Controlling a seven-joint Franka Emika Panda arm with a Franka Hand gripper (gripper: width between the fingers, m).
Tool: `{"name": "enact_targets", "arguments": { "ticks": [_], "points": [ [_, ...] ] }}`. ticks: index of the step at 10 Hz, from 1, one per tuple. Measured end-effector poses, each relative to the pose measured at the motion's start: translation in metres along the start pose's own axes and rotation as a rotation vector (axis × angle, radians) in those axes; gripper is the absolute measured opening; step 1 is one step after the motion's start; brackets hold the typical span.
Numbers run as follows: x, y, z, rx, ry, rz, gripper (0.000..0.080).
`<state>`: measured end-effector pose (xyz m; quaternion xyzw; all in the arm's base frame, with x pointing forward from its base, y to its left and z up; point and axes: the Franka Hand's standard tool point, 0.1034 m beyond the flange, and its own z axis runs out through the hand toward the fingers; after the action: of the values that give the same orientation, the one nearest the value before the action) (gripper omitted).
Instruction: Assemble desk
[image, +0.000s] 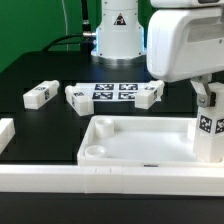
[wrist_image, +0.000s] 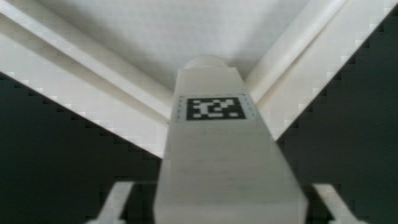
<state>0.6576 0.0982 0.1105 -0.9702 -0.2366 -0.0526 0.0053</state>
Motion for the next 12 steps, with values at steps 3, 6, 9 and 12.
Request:
{"name": "enact_targets", "arguments": {
  "ticks": [3,6,9,12],
  "points": [
    [0.0004,-0.0014,0.0005,0.005,-0.005,0.293,0.0287],
    [-0.0006,0.0010,0.0007,0.007,-0.006,0.617,0.0288],
    [-0.0016,0.0034,0.0007,0.004,-0.007,0.946,0.0288],
    [-0.0016,0.0041,0.0006,0.000,-0.007,1.232,0.0289]
  ]
}}
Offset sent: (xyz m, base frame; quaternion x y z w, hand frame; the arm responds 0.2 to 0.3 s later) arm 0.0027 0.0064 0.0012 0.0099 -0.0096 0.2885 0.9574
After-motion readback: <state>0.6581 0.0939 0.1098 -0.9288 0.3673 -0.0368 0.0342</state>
